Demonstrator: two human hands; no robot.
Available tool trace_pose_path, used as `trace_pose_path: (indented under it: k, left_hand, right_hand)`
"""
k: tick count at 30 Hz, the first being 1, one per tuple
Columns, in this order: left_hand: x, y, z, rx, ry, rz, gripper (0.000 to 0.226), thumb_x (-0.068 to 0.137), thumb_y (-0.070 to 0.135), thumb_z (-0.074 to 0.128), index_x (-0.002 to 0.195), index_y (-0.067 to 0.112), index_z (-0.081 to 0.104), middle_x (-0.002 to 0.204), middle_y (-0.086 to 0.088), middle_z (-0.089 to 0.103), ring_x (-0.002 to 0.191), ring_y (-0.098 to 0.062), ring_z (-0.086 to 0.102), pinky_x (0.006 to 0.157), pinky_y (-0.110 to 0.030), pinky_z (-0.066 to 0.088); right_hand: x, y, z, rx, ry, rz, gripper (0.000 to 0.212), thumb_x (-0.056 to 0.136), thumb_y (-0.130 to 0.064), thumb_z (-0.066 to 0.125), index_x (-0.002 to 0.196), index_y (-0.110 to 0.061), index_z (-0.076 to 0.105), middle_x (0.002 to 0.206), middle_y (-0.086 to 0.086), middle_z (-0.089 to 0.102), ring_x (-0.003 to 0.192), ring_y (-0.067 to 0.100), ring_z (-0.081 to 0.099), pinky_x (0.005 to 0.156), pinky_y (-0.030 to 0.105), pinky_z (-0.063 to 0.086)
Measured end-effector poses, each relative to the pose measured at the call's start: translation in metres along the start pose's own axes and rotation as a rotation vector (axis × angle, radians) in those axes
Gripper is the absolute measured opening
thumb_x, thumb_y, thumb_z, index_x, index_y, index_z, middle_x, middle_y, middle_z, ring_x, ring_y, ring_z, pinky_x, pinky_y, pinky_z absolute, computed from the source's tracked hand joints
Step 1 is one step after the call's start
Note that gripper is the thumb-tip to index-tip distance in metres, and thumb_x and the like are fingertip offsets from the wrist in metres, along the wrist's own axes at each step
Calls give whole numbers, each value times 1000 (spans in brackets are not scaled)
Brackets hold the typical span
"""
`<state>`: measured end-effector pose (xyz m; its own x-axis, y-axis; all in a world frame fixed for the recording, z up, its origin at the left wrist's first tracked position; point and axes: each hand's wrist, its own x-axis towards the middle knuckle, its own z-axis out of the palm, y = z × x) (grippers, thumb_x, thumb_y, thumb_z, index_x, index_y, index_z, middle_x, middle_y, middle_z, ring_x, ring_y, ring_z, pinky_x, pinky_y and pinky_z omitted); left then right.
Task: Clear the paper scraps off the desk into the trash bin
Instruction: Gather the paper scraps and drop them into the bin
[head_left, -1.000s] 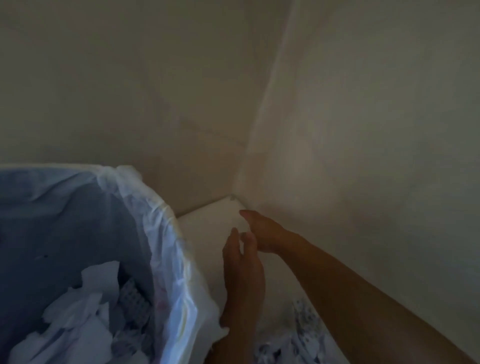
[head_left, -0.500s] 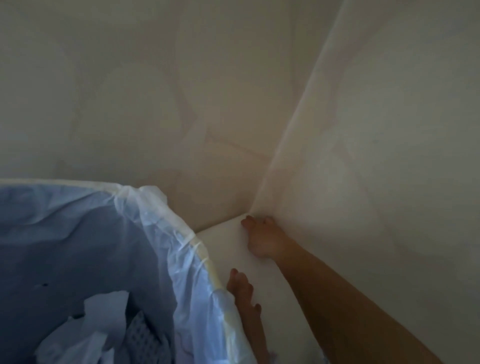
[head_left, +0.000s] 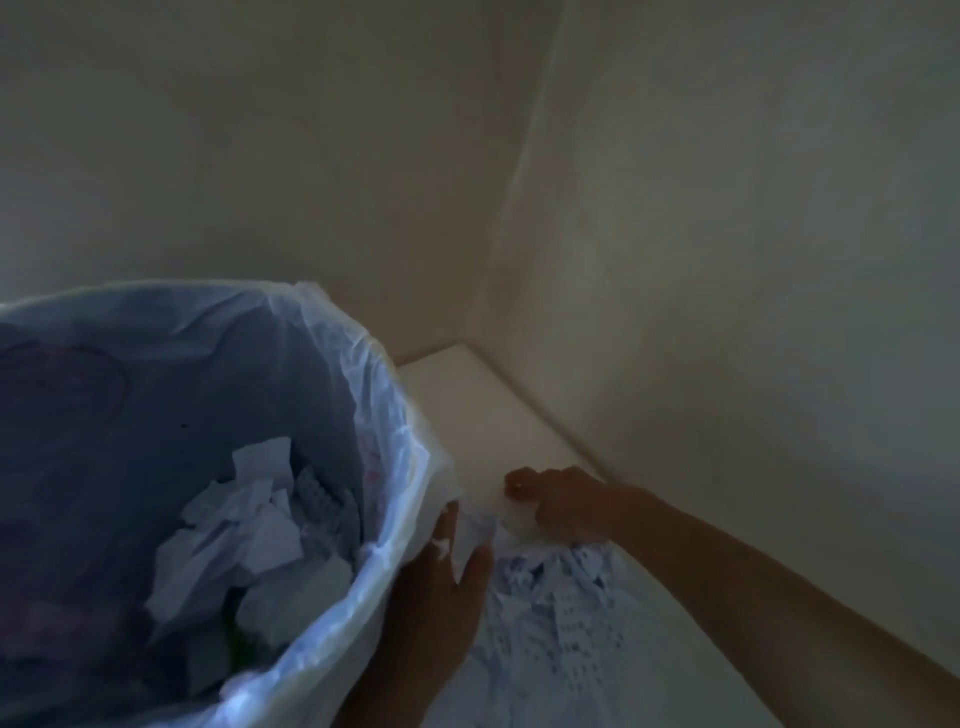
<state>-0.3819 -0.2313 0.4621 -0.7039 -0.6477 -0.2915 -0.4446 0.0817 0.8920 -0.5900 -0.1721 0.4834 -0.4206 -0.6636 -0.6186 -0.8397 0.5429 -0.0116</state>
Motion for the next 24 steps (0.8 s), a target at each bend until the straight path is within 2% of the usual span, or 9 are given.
trace_pose_path:
  k: [4, 9, 12, 15, 18, 20, 22, 23, 24]
  left_hand:
    - [-20, -17, 3, 215, -173, 116, 76, 93, 54, 49, 156, 32, 13, 166, 5, 3, 151, -13, 7, 121, -32, 13]
    - [-32, -23, 4, 405, -203, 241, 93, 83, 74, 45, 155, 38, -1, 166, 6, -8, 151, -15, -3, 119, -37, 11]
    - [-27, -21, 1, 454, -286, 250, 121, 65, 86, 52, 151, 41, -20, 162, 11, -23, 150, -19, -17, 119, -47, 1]
    - [-24, -24, 1, 587, -463, 272, 146, 45, 91, 61, 139, 40, -38, 155, 9, -40, 145, -22, -30, 117, -55, -7]
    - [-31, -39, 4, 751, -565, 302, 156, 41, 88, 65, 137, 32, -44, 147, 4, -51, 138, -28, -38, 113, -64, -12]
    - [-40, -47, 7, 852, -517, 307, 157, 46, 85, 67, 142, 21, -39, 147, -3, -47, 140, -33, -33, 113, -68, -10]
    - [-44, -50, 9, 988, -365, 381, 158, 43, 88, 64, 152, 8, -17, 157, -14, -24, 146, -43, -11, 111, -74, 7]
    - [-43, -49, 10, 1032, -320, 398, 158, 41, 90, 62, 152, 7, -13, 159, -16, -16, 146, -44, -5, 109, -74, 13]
    - [-42, -49, 11, 1050, -339, 377, 157, 45, 89, 62, 148, 8, -23, 159, -12, -20, 146, -42, -10, 110, -73, 8]
  right_hand:
    - [-33, -9, 25, 17, 40, -121, 51, 96, -18, 47, 146, -15, 39, 155, 0, 36, 132, 19, 48, 106, 33, 39]
    - [-60, 8, 37, 796, 382, -10, 44, 96, -14, 52, 138, -23, 42, 124, 5, 63, 98, 24, 62, 91, 39, 49]
    - [-73, 33, 56, 770, 507, 106, 52, 95, -22, 58, 143, -15, 38, 128, 3, 59, 111, 23, 60, 93, 34, 47]
    - [-77, 32, 81, 801, 425, 97, 59, 95, -30, 57, 147, -15, 33, 134, -2, 52, 118, 12, 51, 95, 22, 37]
    - [-70, 13, 98, 830, 401, 20, 52, 96, -30, 55, 144, -18, 38, 134, 0, 55, 124, 17, 51, 98, 25, 39]
    - [-67, 1, 102, 849, 419, 3, 51, 96, -31, 54, 144, -20, 38, 134, -4, 53, 124, 15, 49, 98, 13, 37]
    - [-67, -4, 106, 920, 384, -32, 54, 96, -33, 55, 146, -24, 36, 137, -9, 49, 126, 11, 47, 97, 6, 35]
    - [-68, -5, 108, 972, 350, -48, 55, 96, -34, 56, 146, -25, 35, 141, -8, 48, 128, 12, 47, 103, 15, 39]
    - [-70, -4, 110, 1033, 320, -60, 56, 95, -33, 57, 146, -25, 35, 144, -5, 47, 130, 14, 47, 106, 28, 42]
